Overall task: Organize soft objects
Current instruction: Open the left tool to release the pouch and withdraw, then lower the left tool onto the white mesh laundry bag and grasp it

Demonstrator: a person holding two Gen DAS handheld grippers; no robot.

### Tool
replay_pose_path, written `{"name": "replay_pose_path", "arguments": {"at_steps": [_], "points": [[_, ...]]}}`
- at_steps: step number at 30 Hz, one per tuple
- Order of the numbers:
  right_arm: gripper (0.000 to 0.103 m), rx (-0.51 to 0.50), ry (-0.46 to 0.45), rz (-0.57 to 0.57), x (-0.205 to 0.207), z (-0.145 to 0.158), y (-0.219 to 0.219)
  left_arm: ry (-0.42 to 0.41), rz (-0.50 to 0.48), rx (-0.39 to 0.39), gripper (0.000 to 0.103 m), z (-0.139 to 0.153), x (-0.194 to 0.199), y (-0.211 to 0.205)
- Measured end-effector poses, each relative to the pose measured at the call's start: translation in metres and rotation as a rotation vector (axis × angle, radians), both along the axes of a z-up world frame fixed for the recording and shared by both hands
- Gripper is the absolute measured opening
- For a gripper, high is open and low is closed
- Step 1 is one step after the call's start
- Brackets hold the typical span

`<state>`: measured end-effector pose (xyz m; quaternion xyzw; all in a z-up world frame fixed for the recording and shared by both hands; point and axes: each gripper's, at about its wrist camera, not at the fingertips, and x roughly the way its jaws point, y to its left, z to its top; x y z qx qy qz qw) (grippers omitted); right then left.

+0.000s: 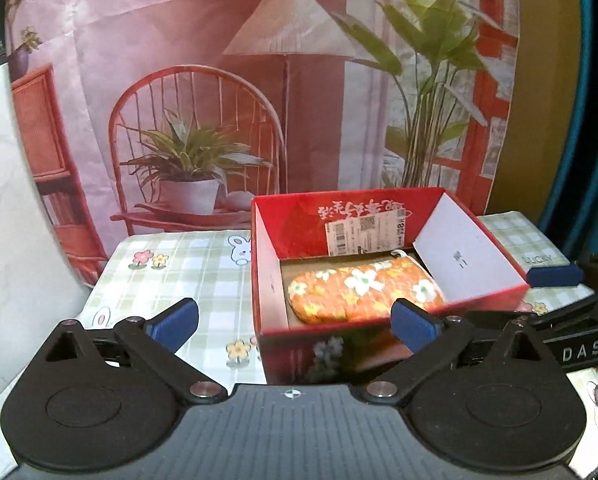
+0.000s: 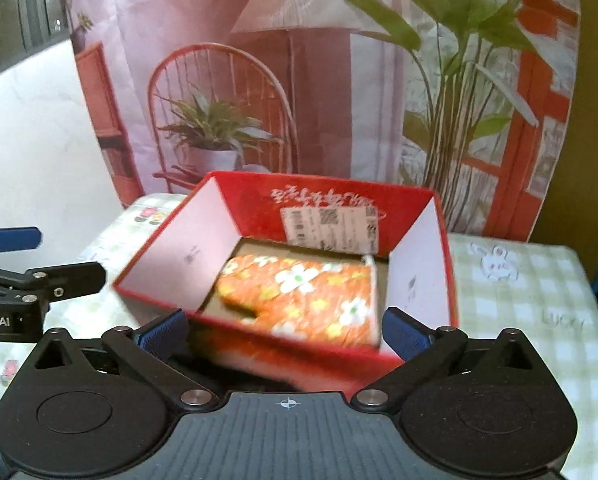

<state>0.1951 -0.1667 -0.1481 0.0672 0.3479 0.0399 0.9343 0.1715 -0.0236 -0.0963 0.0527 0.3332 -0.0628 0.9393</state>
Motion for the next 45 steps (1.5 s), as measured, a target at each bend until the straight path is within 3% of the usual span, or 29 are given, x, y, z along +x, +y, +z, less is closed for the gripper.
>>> {"name": "replay_pose_path", "arguments": {"at_steps": [7,11,14,19,23,27,34,45], "points": [[0.103,0.034,-0.054,-0.023,-0.064,-0.019,0.007,0.014,0.036,-0.008,0.103,-0.023,-0.052,0.006],[0.103,0.006,-0.112,-0.077,-0.106,-0.039,0.011,0.063,-0.016,0.008,0.103,-0.046,-0.077,0.004],[0.103,-0.018,-0.074,-0.085,-0.128,-0.057,0.009,0.091,-0.009,0.033,0.103,-0.065,-0.089,0.006],[0.103,0.03,0.021,-0.135,-0.15,-0.084,-0.003,0.229,0.031,-0.007,0.103,-0.095,-0.089,0.013],[0.103,0.061,0.063,-0.174,-0.156,-0.095,-0.009,0.263,0.052,-0.023,0.103,-0.106,-0.086,0.017],[0.103,0.07,0.085,-0.139,-0.153,-0.104,-0.005,0.303,0.031,-0.072,0.103,-0.119,-0.084,0.02],[0.103,0.003,0.087,-0.137,-0.143,-0.117,0.006,0.31,0.034,-0.139,0.103,-0.137,-0.08,0.027],[0.103,0.061,0.181,-0.137,-0.129,-0.147,0.001,0.312,-0.003,-0.275,0.103,-0.16,-0.073,0.035]]}}
